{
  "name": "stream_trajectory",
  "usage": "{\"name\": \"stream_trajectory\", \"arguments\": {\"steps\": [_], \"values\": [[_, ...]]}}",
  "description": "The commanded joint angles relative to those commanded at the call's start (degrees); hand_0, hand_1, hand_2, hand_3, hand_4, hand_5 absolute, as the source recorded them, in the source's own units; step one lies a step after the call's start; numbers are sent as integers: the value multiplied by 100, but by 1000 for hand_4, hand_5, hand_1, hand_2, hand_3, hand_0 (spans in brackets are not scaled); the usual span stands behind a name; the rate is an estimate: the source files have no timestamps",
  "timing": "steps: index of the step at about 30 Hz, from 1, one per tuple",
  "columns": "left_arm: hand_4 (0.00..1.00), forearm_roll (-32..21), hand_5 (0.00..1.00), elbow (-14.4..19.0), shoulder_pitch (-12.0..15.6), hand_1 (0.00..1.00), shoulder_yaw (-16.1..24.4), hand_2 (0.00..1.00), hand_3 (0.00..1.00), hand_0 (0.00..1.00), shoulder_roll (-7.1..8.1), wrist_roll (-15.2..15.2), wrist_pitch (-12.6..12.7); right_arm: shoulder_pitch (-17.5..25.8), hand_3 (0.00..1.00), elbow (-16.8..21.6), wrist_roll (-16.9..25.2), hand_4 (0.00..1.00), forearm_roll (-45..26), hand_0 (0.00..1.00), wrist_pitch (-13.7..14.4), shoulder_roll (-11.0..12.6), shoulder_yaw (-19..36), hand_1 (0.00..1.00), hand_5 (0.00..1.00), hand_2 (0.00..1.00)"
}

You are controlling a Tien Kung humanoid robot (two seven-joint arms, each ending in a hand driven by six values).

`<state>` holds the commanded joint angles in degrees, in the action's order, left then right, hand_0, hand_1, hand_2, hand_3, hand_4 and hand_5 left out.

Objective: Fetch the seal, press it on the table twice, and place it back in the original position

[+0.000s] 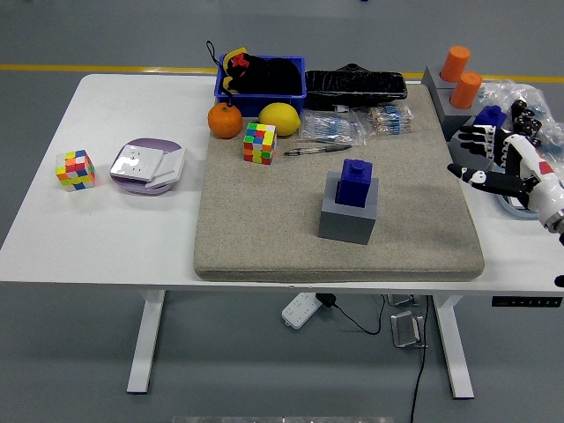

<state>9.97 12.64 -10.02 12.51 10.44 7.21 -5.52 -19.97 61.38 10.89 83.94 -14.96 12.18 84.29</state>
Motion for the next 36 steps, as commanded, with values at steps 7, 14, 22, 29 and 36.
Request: {"name": "stream_trajectory", "arguments": {"steps": [7,14,22,29,36], "values": [[792,7,413,5,-4,814,7,784,834,810,-6,-1,-3,-109,835,-38,11,933,45,844,-101,-12,-374,794,62,795],[792,21,414,12,-17,813,-9,785,833,810,-14,-1,-8,-252,861,-102,37,951,21,848,-82,-82,-727,811,38,819],[791,10,412,11,-7,814,-46,784,835,811,-3,-4,-11,-445,886,-243,89,959,50,841,-18,-232,-994,831,5,838],[792,-4,414,12,7,814,-78,785,836,811,-7,-1,-17,-582,875,-377,157,951,24,818,78,-366,-1262,816,2,830],[792,-1,415,14,-8,813,-79,785,835,811,-5,-2,-19,-686,865,-426,217,919,-6,792,170,-446,-1499,786,2,801]]}}
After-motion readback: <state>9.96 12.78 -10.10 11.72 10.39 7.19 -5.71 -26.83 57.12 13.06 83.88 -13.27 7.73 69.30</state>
